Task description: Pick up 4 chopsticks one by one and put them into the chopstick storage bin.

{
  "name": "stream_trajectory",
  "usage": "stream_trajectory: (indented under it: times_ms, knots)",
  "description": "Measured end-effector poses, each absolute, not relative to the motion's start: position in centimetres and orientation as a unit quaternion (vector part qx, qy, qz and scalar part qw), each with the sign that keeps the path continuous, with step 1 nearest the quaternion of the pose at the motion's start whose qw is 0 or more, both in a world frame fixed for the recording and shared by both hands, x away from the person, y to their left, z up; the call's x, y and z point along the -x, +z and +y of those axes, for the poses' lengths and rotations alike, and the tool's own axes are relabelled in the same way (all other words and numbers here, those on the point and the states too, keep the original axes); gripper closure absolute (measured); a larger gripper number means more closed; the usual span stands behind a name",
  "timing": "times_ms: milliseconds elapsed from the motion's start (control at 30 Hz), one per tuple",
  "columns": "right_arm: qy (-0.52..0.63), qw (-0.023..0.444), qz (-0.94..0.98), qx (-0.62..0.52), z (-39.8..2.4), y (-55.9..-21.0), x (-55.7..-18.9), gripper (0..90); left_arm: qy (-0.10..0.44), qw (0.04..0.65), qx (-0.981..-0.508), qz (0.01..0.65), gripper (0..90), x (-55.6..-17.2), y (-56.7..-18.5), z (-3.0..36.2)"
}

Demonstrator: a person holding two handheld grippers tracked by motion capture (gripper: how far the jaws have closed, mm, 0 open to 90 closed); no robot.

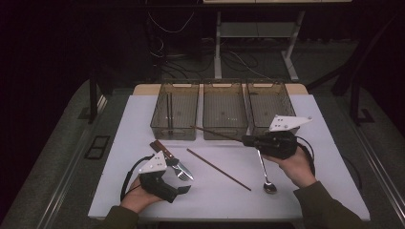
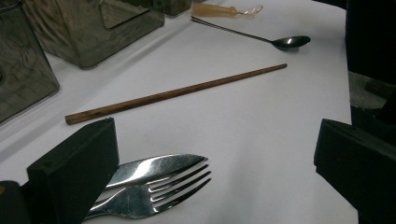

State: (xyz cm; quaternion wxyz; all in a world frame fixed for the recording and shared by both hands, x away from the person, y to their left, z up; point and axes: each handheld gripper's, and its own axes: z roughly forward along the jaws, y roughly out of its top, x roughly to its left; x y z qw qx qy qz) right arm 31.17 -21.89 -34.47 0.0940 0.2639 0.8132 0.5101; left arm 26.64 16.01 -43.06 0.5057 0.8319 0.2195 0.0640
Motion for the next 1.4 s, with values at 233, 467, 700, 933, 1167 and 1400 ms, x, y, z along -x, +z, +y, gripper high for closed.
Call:
stream_trajectory:
  times_ms: [233, 467, 700, 933, 1167, 1400]
  knots:
    - [0.514, 0.109, 0.808, -0.266, -21.5, -33.0, -32.7, 86.4, 0.066, 0.505, -0.832, 0.217, 0.0, -26.6, -43.0, 16.0]
    - [0.517, 0.122, 0.803, -0.27, -20.9, -31.7, -34.4, 86.4, 0.067, 0.507, -0.831, 0.219, 0.0, -26.6, -42.9, 16.1]
    - [0.514, 0.126, 0.801, -0.278, -19.5, -31.2, -36.3, 86.4, 0.067, 0.507, -0.832, 0.216, 0.0, -26.6, -42.9, 16.1]
    - [0.508, 0.128, 0.801, -0.29, -17.8, -31.2, -38.3, 86.3, 0.065, 0.51, -0.829, 0.22, 0.0, -26.5, -42.9, 16.0]
    - [0.494, 0.131, 0.804, -0.305, -15.9, -31.8, -40.2, 86.3, 0.064, 0.513, -0.827, 0.22, 0.0, -26.5, -42.9, 16.1]
    - [0.481, 0.138, 0.806, -0.317, -13.7, -32.5, -42.0, 86.3, 0.063, 0.513, -0.828, 0.218, 0.0, -26.4, -42.9, 16.1]
